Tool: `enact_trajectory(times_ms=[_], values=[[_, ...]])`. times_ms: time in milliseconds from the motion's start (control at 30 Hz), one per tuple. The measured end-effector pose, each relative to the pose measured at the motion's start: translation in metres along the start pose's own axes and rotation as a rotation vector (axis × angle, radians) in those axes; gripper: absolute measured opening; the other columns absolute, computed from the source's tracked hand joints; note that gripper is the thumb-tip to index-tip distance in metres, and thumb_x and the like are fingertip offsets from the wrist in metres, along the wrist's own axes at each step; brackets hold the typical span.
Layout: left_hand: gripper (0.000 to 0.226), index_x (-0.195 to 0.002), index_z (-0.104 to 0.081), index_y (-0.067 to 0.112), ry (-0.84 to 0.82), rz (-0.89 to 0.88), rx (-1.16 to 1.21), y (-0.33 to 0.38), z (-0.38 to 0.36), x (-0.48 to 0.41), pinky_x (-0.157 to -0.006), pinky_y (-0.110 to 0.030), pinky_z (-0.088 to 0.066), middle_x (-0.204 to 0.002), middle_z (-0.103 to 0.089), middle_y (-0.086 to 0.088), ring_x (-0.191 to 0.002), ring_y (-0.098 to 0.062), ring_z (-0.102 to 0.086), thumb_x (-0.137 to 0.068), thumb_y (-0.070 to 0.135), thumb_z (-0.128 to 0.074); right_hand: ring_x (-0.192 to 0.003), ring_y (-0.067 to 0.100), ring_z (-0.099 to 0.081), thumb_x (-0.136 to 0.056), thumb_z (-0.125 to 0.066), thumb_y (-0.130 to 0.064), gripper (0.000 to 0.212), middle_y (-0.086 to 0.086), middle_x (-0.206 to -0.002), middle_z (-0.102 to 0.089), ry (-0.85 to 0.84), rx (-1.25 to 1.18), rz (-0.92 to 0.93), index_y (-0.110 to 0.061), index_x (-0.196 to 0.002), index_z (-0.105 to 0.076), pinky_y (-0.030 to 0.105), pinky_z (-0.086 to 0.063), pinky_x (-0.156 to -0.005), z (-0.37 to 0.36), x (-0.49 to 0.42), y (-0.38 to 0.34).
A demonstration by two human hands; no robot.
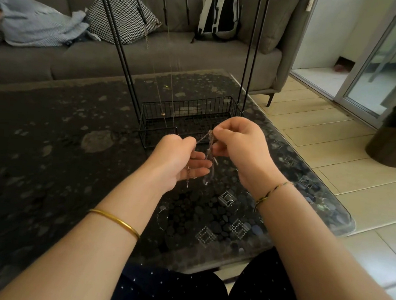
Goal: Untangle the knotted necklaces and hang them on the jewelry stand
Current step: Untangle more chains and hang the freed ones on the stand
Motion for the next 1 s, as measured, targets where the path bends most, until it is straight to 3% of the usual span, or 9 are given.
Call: enact_trajectory(times_ms=[100, 200, 300, 400, 467, 533, 633, 833, 1000], values=[[0.011, -0.101, -0.049, 0.0, 0.01, 0.018, 0.01, 0.0, 0.002, 0.001, -0.044, -0.023, -0.051, -0.091, -0.065, -0.018, -0.067, -0.023, -0.072, -0.096, 0.003, -0.039, -0.051, 0.008, -0.045, -0.091, -0.051, -0.007, 0.017, 0.0, -0.064, -0.052, -0.01, -0.006, -0.019, -0.011, -0.076, -0.055, 0.025, -0.042, -0.051, -0.002, 0.0, 0.004], [0.014, -0.089, -0.049, 0.003, 0.008, 0.031, 0.034, -0.001, 0.002, 0.002, -0.041, -0.021, -0.048, -0.087, -0.068, -0.019, -0.064, -0.022, -0.071, -0.096, 0.002, -0.037, -0.045, 0.002, -0.041, -0.093, -0.05, -0.009, 0.019, 0.005, -0.077, -0.061, -0.025, -0.069, -0.057, -0.013, -0.074, -0.053, 0.017, -0.033, -0.044, -0.003, -0.001, 0.007], [0.013, -0.096, -0.049, 0.001, 0.026, 0.016, 0.076, 0.0, 0.003, 0.002, -0.038, -0.019, -0.045, -0.082, -0.068, -0.018, -0.055, -0.017, -0.068, -0.096, 0.002, -0.036, -0.041, -0.001, -0.043, -0.093, -0.051, -0.011, 0.018, 0.007, -0.083, -0.067, -0.028, -0.053, -0.081, -0.013, -0.075, -0.055, 0.012, -0.031, -0.039, -0.002, 0.0, 0.007], [0.018, -0.11, -0.049, 0.001, 0.125, -0.084, 0.015, 0.006, 0.012, -0.002, -0.039, -0.02, -0.046, -0.089, -0.065, -0.012, -0.052, -0.012, -0.066, -0.097, 0.005, -0.037, -0.056, 0.008, -0.053, -0.091, -0.054, -0.014, 0.013, 0.005, -0.084, -0.07, 0.035, 0.146, -0.017, -0.012, -0.079, -0.061, 0.022, -0.042, -0.052, 0.004, -0.002, 0.005], [0.013, -0.101, -0.052, 0.005, 0.139, -0.166, -0.013, 0.014, 0.014, -0.001, -0.042, -0.02, -0.049, -0.095, -0.066, -0.01, -0.059, -0.011, -0.066, -0.097, 0.007, -0.041, -0.063, 0.007, -0.061, -0.091, -0.056, -0.015, 0.012, 0.002, -0.076, -0.071, 0.054, 0.214, 0.033, -0.013, -0.081, -0.063, 0.021, -0.047, -0.058, 0.006, -0.003, 0.002], [0.011, -0.089, -0.054, 0.01, 0.1, -0.193, -0.003, 0.018, 0.011, 0.003, -0.045, -0.021, -0.05, -0.093, -0.068, -0.008, -0.063, -0.011, -0.065, -0.097, 0.008, -0.045, -0.045, -0.004, -0.052, -0.091, -0.056, -0.015, 0.011, 0.001, -0.071, -0.07, 0.027, 0.221, 0.044, -0.013, -0.083, -0.063, 0.011, -0.038, -0.045, 0.004, -0.002, 0.001], [0.005, -0.095, -0.057, 0.014, 0.04, -0.19, -0.057, 0.017, 0.006, 0.005, -0.049, -0.021, -0.049, -0.092, -0.069, -0.006, -0.067, -0.01, -0.063, -0.096, 0.014, -0.052, -0.033, -0.004, -0.043, -0.092, -0.056, -0.016, 0.011, 0.002, -0.071, -0.069, 0.005, 0.213, 0.043, -0.013, -0.084, -0.063, 0.008, -0.029, -0.036, 0.002, -0.003, 0.001], [0.007, -0.096, -0.067, 0.018, -0.074, -0.272, -0.266, 0.02, -0.001, 0.004, -0.056, -0.023, -0.042, -0.089, -0.066, -0.001, -0.07, -0.009, -0.053, -0.089, 0.019, -0.066, -0.061, 0.004, -0.057, -0.087, -0.061, -0.018, 0.01, -0.004, -0.067, -0.066, 0.036, 0.342, 0.152, -0.017, -0.078, -0.065, 0.018, -0.044, -0.058, 0.001, -0.003, -0.009], [0.006, -0.093, -0.068, 0.015, -0.11, -0.31, -0.335, 0.02, -0.004, 0.004, -0.049, -0.021, -0.032, -0.079, -0.061, 0.0, -0.057, -0.007, -0.043, -0.088, 0.019, -0.066, -0.067, 0.009, -0.058, -0.085, -0.064, -0.02, 0.009, -0.006, -0.069, -0.063, 0.037, 0.393, 0.2, -0.021, -0.077, -0.066, 0.021, -0.048, -0.062, 0.001, -0.002, -0.014]])
Point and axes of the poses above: each hand's wrist, its own x-axis away from the middle knuckle, its own z-axis out of the back of the hand, y = z × x, the point moved 8 cm from there along -x, towards the middle knuckle
